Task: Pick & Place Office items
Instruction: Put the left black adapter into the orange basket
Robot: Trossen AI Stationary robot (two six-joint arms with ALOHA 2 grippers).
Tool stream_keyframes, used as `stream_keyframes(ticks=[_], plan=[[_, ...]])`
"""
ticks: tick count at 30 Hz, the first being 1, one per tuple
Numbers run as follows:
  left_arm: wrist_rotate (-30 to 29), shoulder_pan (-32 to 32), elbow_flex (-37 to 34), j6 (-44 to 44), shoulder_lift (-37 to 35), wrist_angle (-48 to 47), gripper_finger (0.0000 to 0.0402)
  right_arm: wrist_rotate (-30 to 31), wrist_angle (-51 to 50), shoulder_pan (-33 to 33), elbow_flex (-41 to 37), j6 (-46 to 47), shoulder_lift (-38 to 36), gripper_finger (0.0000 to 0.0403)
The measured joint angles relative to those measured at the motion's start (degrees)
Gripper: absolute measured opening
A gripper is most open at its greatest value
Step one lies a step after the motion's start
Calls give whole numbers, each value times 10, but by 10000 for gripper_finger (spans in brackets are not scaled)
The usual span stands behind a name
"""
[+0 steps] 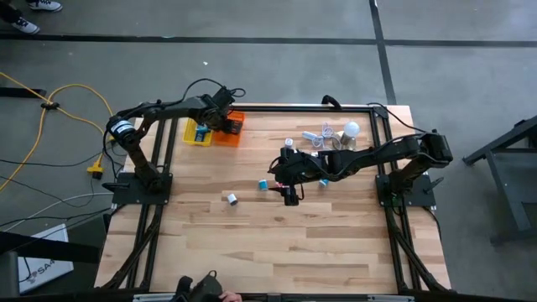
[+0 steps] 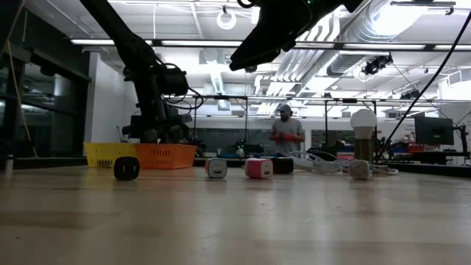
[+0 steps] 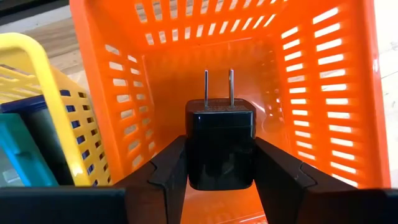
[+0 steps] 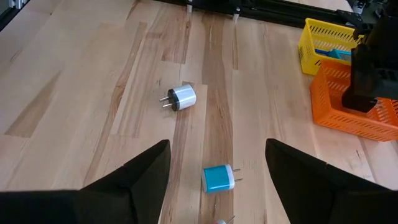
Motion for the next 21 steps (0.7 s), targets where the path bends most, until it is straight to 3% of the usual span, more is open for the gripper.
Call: stream_keyframes(ticks=[16, 21], plan=[[5, 0, 0, 7, 0, 12, 148, 0, 0, 0, 0, 0, 0, 251], [5, 0, 0, 13, 0, 12, 165, 0, 0, 0, 0, 0, 0, 251]])
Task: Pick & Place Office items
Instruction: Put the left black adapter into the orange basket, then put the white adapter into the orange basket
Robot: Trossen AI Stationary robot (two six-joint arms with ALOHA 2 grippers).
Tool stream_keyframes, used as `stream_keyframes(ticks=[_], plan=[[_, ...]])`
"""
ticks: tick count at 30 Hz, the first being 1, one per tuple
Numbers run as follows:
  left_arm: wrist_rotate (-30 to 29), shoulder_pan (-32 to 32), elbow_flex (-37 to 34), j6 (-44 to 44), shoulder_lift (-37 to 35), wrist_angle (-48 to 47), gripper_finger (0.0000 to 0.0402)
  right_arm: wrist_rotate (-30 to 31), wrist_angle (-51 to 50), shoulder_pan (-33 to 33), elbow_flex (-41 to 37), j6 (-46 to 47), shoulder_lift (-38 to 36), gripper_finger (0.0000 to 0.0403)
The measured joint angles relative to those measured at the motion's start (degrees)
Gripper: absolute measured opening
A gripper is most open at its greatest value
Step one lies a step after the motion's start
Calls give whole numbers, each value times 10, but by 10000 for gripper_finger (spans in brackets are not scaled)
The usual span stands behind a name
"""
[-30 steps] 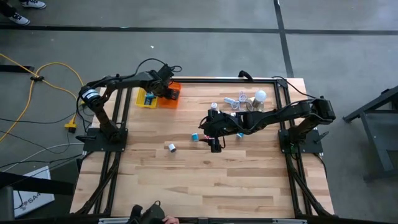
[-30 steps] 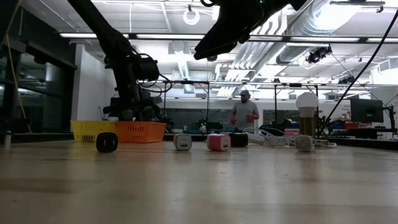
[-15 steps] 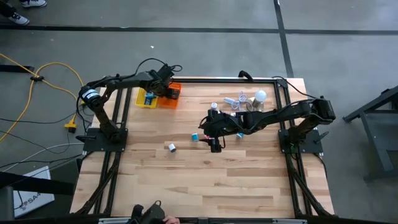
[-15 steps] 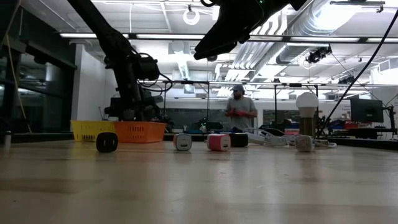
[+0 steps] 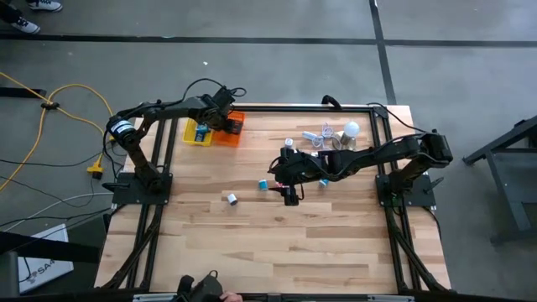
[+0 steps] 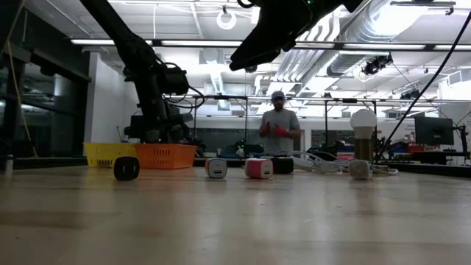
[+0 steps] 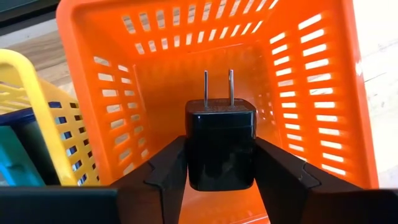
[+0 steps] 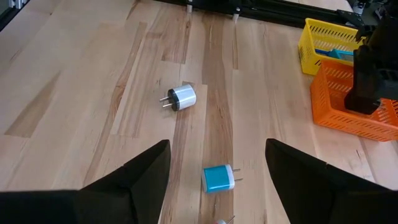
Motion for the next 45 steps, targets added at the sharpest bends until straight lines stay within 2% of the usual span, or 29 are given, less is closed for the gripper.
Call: stream_keyframes(ticks=[5, 29, 45], plan=[[1, 0, 0, 0, 0, 0, 176, 0, 0, 0, 0, 0, 0, 251], [11, 0, 7, 13, 0, 5, 179, 0, 0, 0, 0, 0, 0, 251], [2, -18, 12, 29, -82, -22, 179, 0, 0, 0, 0, 0, 0, 251]])
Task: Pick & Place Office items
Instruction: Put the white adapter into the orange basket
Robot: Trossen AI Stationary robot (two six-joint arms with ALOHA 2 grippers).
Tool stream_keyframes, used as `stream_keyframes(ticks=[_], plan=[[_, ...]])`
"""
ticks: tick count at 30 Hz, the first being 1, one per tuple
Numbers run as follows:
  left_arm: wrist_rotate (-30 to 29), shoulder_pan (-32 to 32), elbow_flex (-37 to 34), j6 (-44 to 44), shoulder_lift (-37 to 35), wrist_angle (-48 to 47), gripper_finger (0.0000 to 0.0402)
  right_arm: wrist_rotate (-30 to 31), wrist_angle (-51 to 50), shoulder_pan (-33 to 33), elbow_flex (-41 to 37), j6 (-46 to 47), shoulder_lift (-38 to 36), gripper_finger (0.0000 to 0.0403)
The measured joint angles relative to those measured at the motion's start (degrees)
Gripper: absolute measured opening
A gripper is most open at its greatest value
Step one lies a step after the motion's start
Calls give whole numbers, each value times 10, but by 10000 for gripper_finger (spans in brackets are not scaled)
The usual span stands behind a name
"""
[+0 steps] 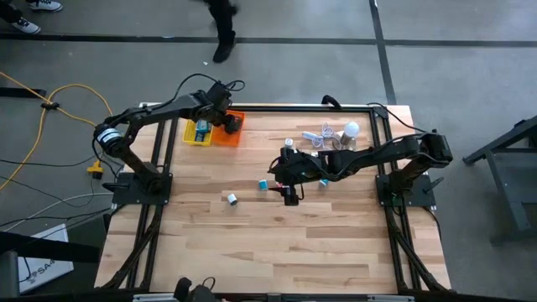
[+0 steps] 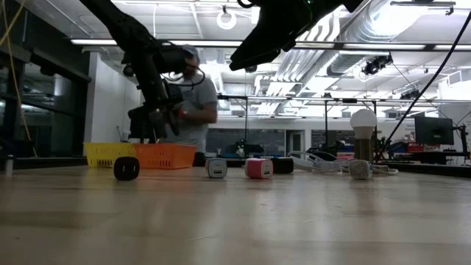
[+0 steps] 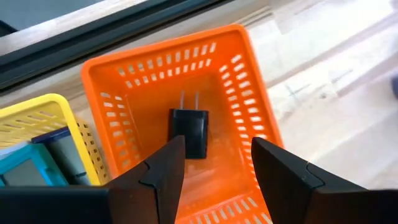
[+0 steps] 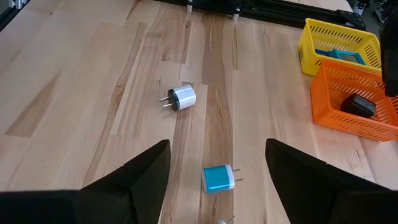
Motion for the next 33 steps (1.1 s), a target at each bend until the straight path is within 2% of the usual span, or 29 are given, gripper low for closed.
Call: stream_keyframes(ticks=[18, 29, 33], plan=[[0, -71, 0, 35, -95, -68, 179, 0, 0, 0, 0, 0, 0, 251], [-1, -164, 0, 35, -161, -171, 179, 0, 0, 0, 0, 0, 0, 251], [-18, -211, 0, 35, -178, -191, 179, 0, 0, 0, 0, 0, 0, 251]])
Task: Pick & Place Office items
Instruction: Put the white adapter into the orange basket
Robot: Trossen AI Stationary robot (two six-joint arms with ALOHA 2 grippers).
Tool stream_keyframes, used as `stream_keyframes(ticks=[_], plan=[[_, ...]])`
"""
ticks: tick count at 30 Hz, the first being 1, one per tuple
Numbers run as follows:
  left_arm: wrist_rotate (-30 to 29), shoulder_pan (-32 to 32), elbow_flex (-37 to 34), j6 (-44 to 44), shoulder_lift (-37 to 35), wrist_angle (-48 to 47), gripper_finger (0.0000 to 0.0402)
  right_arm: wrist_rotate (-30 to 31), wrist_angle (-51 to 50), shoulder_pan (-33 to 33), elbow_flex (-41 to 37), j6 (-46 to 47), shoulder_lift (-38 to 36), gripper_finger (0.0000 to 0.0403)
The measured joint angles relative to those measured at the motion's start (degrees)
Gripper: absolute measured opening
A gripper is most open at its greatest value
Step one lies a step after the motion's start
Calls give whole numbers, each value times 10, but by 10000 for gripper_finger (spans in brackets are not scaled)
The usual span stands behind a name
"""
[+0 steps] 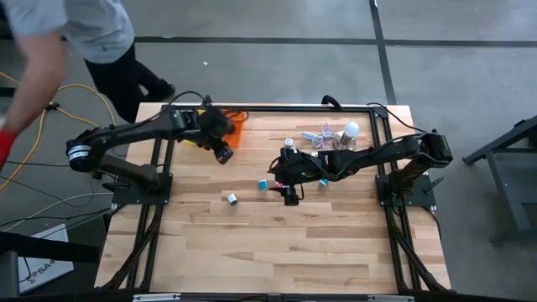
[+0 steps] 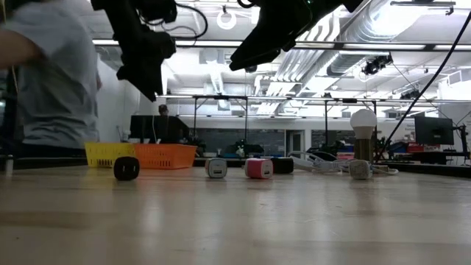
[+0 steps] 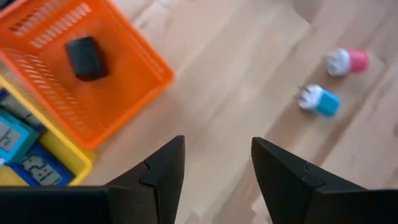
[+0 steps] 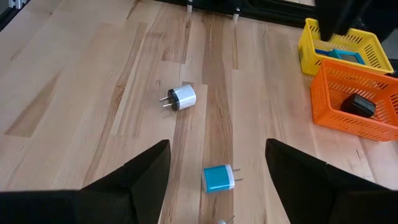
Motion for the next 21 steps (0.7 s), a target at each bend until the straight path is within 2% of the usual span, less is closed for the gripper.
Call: stream_keyframes(ticks=[9, 21], plan=[[3, -93, 0, 58, -7, -7, 179, 0, 0, 0, 0, 0, 0, 251], [28, -168, 0, 162, -7, -18, 179, 0, 0, 0, 0, 0, 0, 251]])
